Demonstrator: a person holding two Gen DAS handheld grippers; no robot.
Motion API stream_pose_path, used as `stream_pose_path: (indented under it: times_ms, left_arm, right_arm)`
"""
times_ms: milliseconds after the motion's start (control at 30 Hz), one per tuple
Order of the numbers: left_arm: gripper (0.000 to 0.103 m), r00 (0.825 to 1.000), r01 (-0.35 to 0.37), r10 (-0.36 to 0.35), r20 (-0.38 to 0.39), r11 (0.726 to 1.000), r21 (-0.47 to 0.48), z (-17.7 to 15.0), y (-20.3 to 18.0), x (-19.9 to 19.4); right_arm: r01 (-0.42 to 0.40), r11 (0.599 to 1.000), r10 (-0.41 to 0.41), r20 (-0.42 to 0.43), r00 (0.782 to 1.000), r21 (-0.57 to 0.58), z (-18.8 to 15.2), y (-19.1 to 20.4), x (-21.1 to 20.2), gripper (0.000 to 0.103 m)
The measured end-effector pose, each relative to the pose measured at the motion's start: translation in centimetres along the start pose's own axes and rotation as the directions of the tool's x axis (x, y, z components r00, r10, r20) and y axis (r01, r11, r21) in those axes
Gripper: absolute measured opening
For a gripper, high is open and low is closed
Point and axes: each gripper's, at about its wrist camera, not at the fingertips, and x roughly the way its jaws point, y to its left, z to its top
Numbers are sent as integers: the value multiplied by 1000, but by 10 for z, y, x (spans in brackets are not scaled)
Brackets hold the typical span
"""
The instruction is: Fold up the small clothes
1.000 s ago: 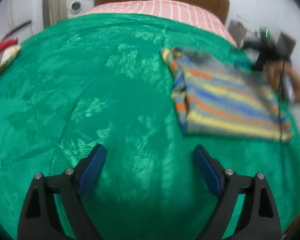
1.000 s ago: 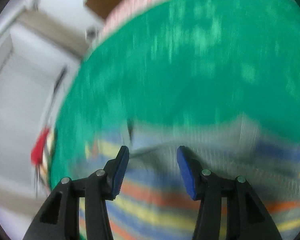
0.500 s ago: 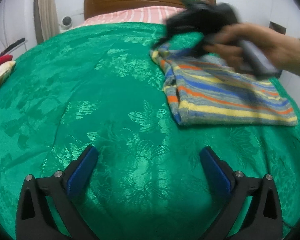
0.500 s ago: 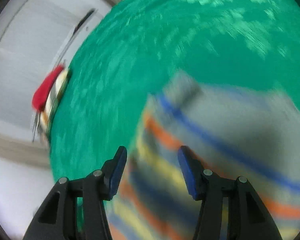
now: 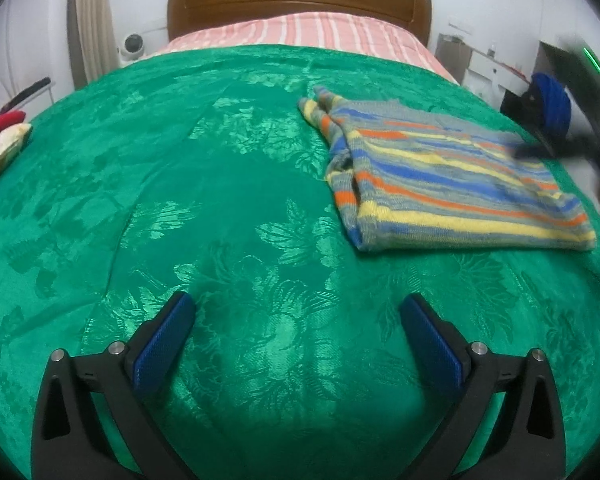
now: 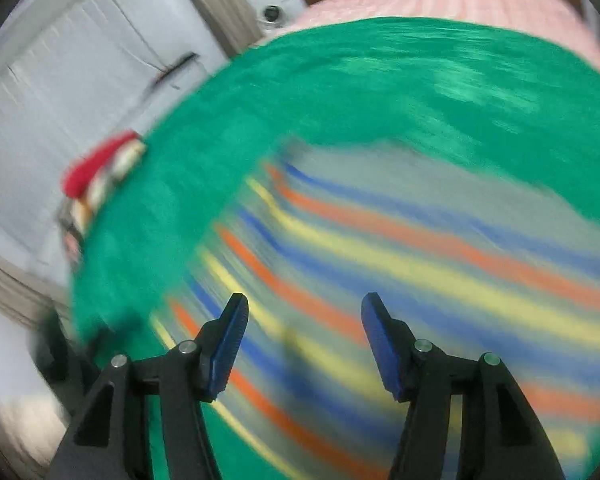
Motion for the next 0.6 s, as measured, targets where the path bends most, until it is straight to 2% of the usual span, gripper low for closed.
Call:
stream_pose_path:
  times_ms: [67, 133, 233, 300, 333, 400, 433, 500, 533, 567, 600]
  left_arm:
    - [103, 1000, -11, 11, -7, 1000, 5, 0, -2, 0]
    - [102, 999, -49, 49, -23, 999, 10, 3, -6, -5]
    - [101, 997, -76, 78, -29, 996, 53, 11, -20, -20]
    - [101, 999, -49, 46, 27, 992, 117, 24, -48, -38]
    - [101, 998, -18, 8, 59, 985, 169, 33, -73, -46]
    - [101, 995, 49, -69, 66, 962, 267, 46, -120, -47]
    - [101, 992, 91, -113, 52, 942, 323, 51, -149, -44]
    - [101, 978, 185, -207, 1, 878, 442, 56, -218, -30]
    - [101, 971, 222, -239, -25, 848, 481, 54, -244, -22]
    - [101, 959, 269, -276, -68, 801, 536, 50, -281, -7]
    - [97, 955, 283, -281, -93, 774, 566, 47, -302, 4]
  right_arm:
    - [125, 992, -125, -28, 992, 13, -50, -28, -21, 59]
    - [229, 972, -226, -56, 973, 48, -103, -57, -46, 59]
    - [236, 961, -239, 6, 971, 143, -159, -84, -99, 59]
    - [270, 937, -284, 31, 958, 222, -195, -95, -133, 59]
    - [265, 927, -292, 66, 954, 265, -212, -100, -150, 59]
    - [238, 905, -304, 146, 941, 352, -242, -110, -182, 59]
    - [228, 899, -308, 171, 936, 375, -251, -111, -191, 59]
    - [197, 884, -315, 229, 921, 424, -264, -117, -205, 62]
    - [178, 878, -313, 252, 916, 444, -264, -119, -207, 63]
    - [153, 873, -306, 275, 912, 463, -266, -125, -210, 63]
    - [132, 869, -296, 288, 911, 476, -266, -132, -215, 63]
